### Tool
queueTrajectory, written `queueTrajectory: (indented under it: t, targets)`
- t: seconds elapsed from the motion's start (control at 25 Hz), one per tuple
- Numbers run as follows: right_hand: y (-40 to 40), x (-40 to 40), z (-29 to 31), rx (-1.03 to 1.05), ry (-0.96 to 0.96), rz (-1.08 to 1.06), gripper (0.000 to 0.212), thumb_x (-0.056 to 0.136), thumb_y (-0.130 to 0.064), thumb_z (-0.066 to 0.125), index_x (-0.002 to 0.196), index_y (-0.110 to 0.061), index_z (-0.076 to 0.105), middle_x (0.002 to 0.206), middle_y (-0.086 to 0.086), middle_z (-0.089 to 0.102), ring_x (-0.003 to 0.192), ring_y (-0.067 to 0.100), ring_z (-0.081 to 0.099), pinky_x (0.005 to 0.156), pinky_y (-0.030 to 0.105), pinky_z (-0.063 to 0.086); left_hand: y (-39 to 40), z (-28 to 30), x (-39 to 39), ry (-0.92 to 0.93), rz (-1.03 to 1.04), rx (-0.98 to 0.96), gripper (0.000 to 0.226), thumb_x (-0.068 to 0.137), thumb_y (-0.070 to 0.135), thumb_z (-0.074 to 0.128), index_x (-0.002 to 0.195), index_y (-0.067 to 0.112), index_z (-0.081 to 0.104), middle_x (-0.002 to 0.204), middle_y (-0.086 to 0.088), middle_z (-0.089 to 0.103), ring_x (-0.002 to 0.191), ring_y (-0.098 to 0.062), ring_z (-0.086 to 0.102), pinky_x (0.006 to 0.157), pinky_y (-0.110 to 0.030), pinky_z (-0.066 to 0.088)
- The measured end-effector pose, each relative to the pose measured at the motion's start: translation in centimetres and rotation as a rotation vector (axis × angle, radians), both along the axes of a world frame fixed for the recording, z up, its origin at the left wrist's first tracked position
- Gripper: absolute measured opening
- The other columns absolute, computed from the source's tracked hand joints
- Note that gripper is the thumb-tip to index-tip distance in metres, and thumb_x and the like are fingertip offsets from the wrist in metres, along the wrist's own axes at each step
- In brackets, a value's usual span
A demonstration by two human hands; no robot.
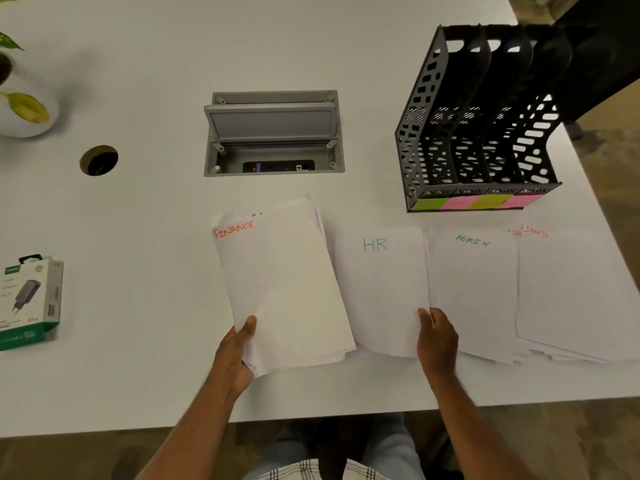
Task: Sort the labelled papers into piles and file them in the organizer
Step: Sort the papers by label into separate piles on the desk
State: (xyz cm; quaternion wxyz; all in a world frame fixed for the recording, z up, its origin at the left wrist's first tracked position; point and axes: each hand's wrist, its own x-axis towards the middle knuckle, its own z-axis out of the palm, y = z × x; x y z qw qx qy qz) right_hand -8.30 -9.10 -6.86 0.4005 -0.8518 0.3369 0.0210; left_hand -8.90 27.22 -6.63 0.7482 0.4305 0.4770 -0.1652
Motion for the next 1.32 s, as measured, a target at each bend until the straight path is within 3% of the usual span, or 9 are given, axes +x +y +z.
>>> queueTrajectory:
  t: [0.12, 0.24, 0.36, 0.44, 0.6, 0.8, 0.92, 1.08, 1.32]
  targets:
    - [0.6, -0.1, -0.3, -0.044, 0.12, 0.108, 0.039, 0.098, -0.022, 0.059, 0.133, -0.005, 0.054, 0.126, 0.019, 0.061, 0.12, 0.036, 0.055, 0.1, 0.048, 0.049, -0.1, 0.1, 0.1, 0.009, -0.022, 0.009, 0.033, 0.087, 0.029, 0.073, 0.117, 0.019, 0.068, 0.116, -0.007, 0.073, 0.105, -0.03, 0.067, 0.081, -0.04, 0.056]
    - [1.4, 0.4, 0.2, -0.109, 0.141, 0.056, 0.056, 0.09, -0.025, 0.071, 0.139, -0.011, 0.048, 0.133, 0.016, 0.054, 0.124, 0.037, 0.049, 0.097, 0.05, 0.048, -0.5, 0.2, 0.3, 0.004, -0.044, 0.004, 0.031, 0.083, 0.031, 0.075, 0.112, 0.02, 0.069, 0.108, -0.006, 0.076, 0.1, -0.029, 0.068, 0.074, -0.04, 0.059]
    - [3.9, 1.4, 1.8, 0.248, 0.021, 0.01, 0.017, 0.097, -0.033, 0.06, 0.112, -0.026, 0.061, 0.117, 0.001, 0.065, 0.105, 0.023, 0.065, 0.083, 0.032, 0.05, -1.6, 0.3, 0.6, -0.002, -0.068, -0.007, 0.039, 0.078, 0.031, 0.079, 0.114, 0.019, 0.069, 0.104, -0.005, 0.079, 0.1, -0.03, 0.069, 0.074, -0.042, 0.06]
    - [5.7, 1.8, 2.6, 0.412, 0.044, 0.087, 0.011, 0.093, -0.038, 0.065, 0.1, -0.03, 0.062, 0.102, -0.009, 0.07, 0.088, 0.008, 0.068, 0.074, 0.022, 0.051, -2.8, 0.3, 0.9, 0.001, -0.09, -0.026, 0.045, 0.072, 0.03, 0.083, 0.114, 0.018, 0.07, 0.104, -0.005, 0.079, 0.101, -0.03, 0.07, 0.076, -0.043, 0.06]
    - [6.5, 1.9, 3.1, 0.299, 0.005, 0.133, 0.03, 0.084, -0.031, 0.078, 0.082, -0.012, 0.055, 0.069, -0.007, 0.058, 0.058, 0.006, 0.05, 0.053, 0.01, 0.044, -5.3, 0.3, 1.6, 0.0, -0.129, -0.046, 0.047, 0.066, 0.032, 0.085, 0.109, 0.02, 0.071, 0.1, -0.004, 0.079, 0.098, -0.029, 0.071, 0.065, -0.04, 0.061]
    - [2.5, 1.7, 3.5, 0.248, -0.042, 0.114, 0.036, 0.095, -0.03, 0.064, 0.067, -0.02, 0.045, 0.057, -0.008, 0.045, 0.049, 0.002, 0.042, 0.048, 0.014, 0.039, -8.6, 0.1, 2.4, -0.025, -0.164, -0.065, 0.046, 0.068, 0.029, 0.084, 0.111, 0.017, 0.07, 0.099, -0.005, 0.079, 0.089, -0.026, 0.076, 0.062, -0.038, 0.062]
    - [-0.8, 1.5, 3.8, 0.207, -0.01, 0.137, 0.042, 0.099, -0.031, 0.056, 0.064, -0.021, 0.037, 0.054, -0.009, 0.037, 0.047, 0.005, 0.035, 0.048, 0.018, 0.031, -11.4, 0.2, 2.8, -0.036, -0.181, -0.094, 0.043, 0.071, 0.027, 0.081, 0.111, 0.015, 0.07, 0.1, -0.007, 0.079, 0.083, -0.025, 0.077, 0.061, -0.041, 0.062]
    - [-6.3, 1.3, 4.3, 0.157, -0.028, 0.066, 0.04, 0.102, -0.028, 0.052, 0.063, -0.029, 0.043, 0.055, -0.014, 0.05, 0.051, -0.002, 0.049, 0.05, 0.011, 0.036, -15.6, 0.1, 4.1, -0.034, -0.223, -0.117, 0.048, 0.073, 0.028, 0.08, 0.117, 0.015, 0.068, 0.109, -0.01, 0.077, 0.096, -0.032, 0.074, 0.069, -0.047, 0.062]
    - [-15.9, 1.8, 5.2, 0.131, -0.091, 0.002, 0.04, 0.101, -0.024, 0.054, 0.065, -0.035, 0.039, 0.055, -0.028, 0.049, 0.051, -0.004, 0.044, 0.051, 0.009, 0.036, -24.0, -0.3, 6.1, -0.039, -0.273, -0.162, 0.045, 0.07, 0.03, 0.084, 0.113, 0.019, 0.073, 0.113, -0.009, 0.076, 0.095, -0.028, 0.075, 0.066, -0.045, 0.061]
